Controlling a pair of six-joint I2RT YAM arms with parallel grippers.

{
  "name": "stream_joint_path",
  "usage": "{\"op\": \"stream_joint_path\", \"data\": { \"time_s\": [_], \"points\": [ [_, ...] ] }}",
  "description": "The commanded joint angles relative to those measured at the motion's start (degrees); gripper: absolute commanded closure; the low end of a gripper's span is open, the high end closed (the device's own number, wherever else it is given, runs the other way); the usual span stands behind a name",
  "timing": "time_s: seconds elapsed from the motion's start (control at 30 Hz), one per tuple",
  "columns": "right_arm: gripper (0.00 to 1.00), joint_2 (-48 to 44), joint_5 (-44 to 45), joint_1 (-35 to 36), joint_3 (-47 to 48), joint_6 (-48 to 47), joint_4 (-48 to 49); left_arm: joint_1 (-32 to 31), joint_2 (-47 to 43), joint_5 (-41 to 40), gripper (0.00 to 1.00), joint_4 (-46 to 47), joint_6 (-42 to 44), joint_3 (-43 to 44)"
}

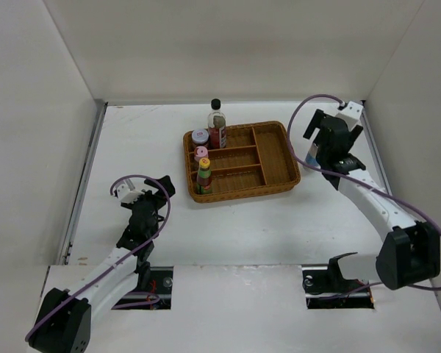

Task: Organize the condiment bottles

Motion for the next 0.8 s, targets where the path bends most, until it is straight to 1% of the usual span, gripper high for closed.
{"op": "stream_joint_path", "data": {
  "time_s": [0.0, 0.1, 0.23, 0.4, 0.43, 0.5, 0.53, 0.57, 0.6, 0.67, 0.77],
  "points": [
    [0.00, 2.83, -2.81, -2.14, 0.77, 2.23, -4.46, 0.33, -0.97, 0.46, 0.00, 1.86, -0.24, -0.78],
    [0.00, 5.64, -6.43, -3.38, 2.17, 2.32, -4.72, 0.33, -1.24, 0.46, 0.00, 1.86, -0.06, -0.78],
    [0.00, 9.60, -7.92, -5.22, 4.11, 2.05, -5.25, 0.33, -1.06, 0.46, 0.00, 1.86, 0.03, -0.78],
    [0.00, 12.85, -9.86, -6.11, 4.37, 2.93, -4.73, 0.33, -0.63, 0.46, 0.00, 1.86, 0.03, -0.61],
    [0.03, 13.47, -9.86, -6.19, 4.46, 3.02, -4.55, 0.33, -0.63, 0.46, 0.00, 1.86, 0.03, -0.61],
    [0.13, 14.52, -9.68, -6.19, 4.64, 3.02, -3.76, 0.33, -0.71, 0.46, 0.00, 1.86, 0.03, -0.69],
    [0.22, 14.79, -9.42, -6.11, 4.81, 2.93, -3.41, 0.33, -0.71, 0.46, 0.00, 1.86, 0.03, -0.69],
    [0.32, 14.53, -8.72, -5.93, 4.90, 2.85, -3.15, 0.33, -0.63, 0.46, 0.00, 1.95, 0.03, -0.69],
    [0.38, 13.57, -7.06, -5.93, 4.73, 2.58, -2.36, 0.33, -0.45, 0.46, 0.00, 1.95, 0.03, -0.61],
    [0.40, 10.50, -3.11, -3.92, 3.68, 1.27, 0.45, 0.33, -0.45, 0.46, 0.00, 1.95, 0.03, -0.61],
    [0.43, 5.75, -0.11, 0.56, 3.41, -2.68, 3.88, 0.33, -0.36, 0.46, 0.00, 1.95, 0.12, -0.61]
  ]
}}
